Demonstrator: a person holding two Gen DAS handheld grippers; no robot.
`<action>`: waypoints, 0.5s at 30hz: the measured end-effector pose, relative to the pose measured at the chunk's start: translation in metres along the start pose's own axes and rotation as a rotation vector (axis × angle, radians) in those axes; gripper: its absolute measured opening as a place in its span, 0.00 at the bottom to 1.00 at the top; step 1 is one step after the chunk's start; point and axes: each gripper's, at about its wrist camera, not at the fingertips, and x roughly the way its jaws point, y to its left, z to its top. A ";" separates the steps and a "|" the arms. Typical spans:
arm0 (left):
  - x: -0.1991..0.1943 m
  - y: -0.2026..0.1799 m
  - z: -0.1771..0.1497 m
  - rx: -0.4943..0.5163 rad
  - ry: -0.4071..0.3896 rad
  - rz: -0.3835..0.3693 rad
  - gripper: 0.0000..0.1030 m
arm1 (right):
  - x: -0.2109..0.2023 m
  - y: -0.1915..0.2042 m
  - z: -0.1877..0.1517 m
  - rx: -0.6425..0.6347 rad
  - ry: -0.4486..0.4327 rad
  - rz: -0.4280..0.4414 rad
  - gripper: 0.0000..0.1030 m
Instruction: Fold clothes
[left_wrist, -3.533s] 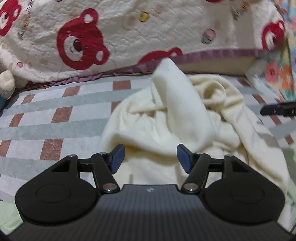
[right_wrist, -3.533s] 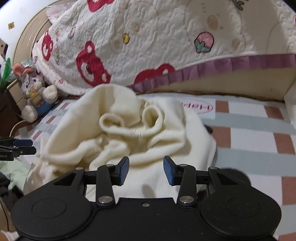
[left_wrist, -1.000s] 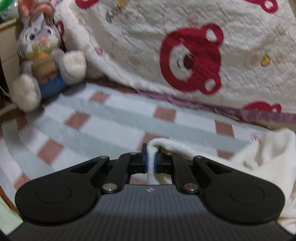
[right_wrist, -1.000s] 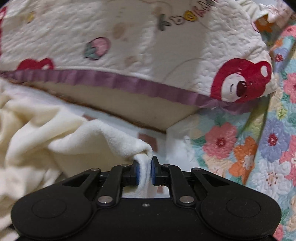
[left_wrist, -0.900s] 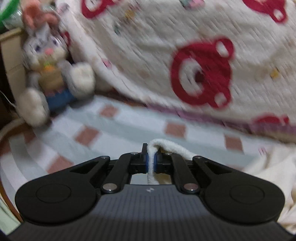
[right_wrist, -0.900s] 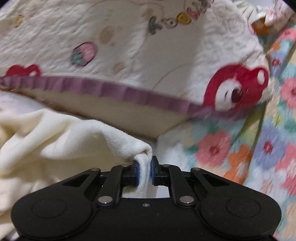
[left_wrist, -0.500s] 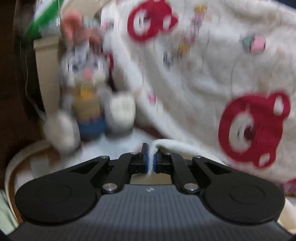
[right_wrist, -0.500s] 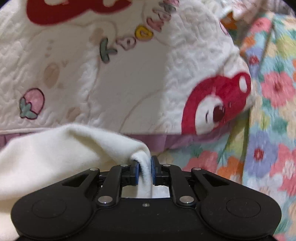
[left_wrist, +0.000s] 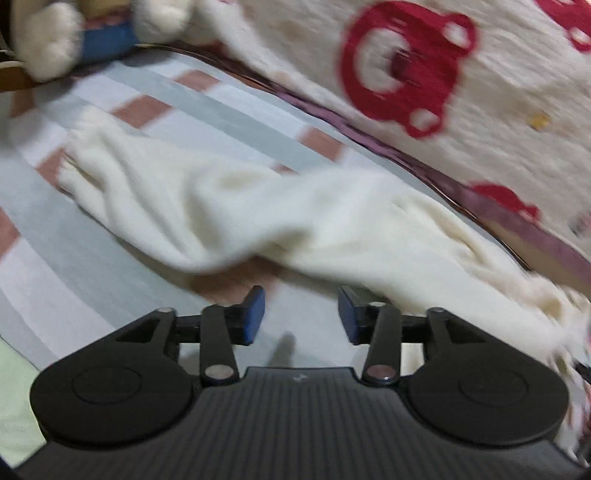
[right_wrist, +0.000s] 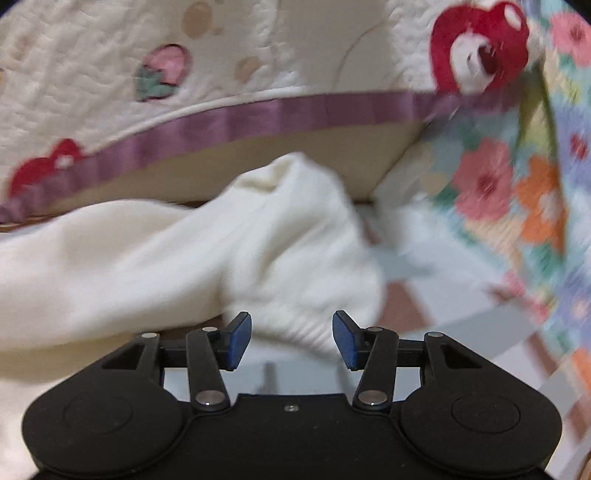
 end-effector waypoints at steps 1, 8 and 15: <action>-0.001 -0.006 -0.006 0.021 0.016 -0.007 0.44 | -0.005 0.006 -0.007 0.002 0.004 0.037 0.53; 0.007 -0.020 -0.030 0.068 0.176 -0.125 0.54 | -0.028 0.043 -0.033 -0.001 0.066 0.241 0.53; 0.015 -0.037 -0.055 0.118 0.287 -0.175 0.53 | -0.052 0.064 -0.037 0.071 0.161 0.422 0.53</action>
